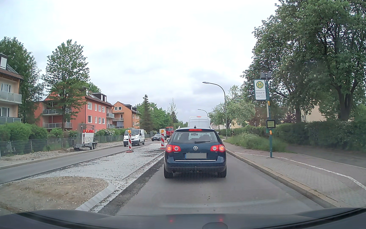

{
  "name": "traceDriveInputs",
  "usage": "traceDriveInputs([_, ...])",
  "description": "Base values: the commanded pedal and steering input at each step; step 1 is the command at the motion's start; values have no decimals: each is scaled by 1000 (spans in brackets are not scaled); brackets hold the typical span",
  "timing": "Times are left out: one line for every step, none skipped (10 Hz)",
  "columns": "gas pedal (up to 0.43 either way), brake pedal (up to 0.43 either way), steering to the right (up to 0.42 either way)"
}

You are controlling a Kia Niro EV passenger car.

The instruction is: Follow the waypoints while adhering to traffic rules and regulations

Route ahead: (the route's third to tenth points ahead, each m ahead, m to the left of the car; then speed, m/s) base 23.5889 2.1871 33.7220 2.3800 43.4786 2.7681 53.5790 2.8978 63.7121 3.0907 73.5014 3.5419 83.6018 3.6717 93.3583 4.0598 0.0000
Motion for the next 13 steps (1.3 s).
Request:
traceDriveInputs([0,262,-15])
traceDriveInputs([0,262,-15])
traceDriveInputs([0,256,-15])
traceDriveInputs([0,256,-15])
traceDriveInputs([0,256,-14])
traceDriveInputs([0,256,-15])
traceDriveInputs([0,256,-15])
traceDriveInputs([0,256,-15])
traceDriveInputs([0,262,-14])
traceDriveInputs([0,256,-14])
traceDriveInputs([0,256,-14])
traceDriveInputs([0,256,-15])
traceDriveInputs([0,256,-14])
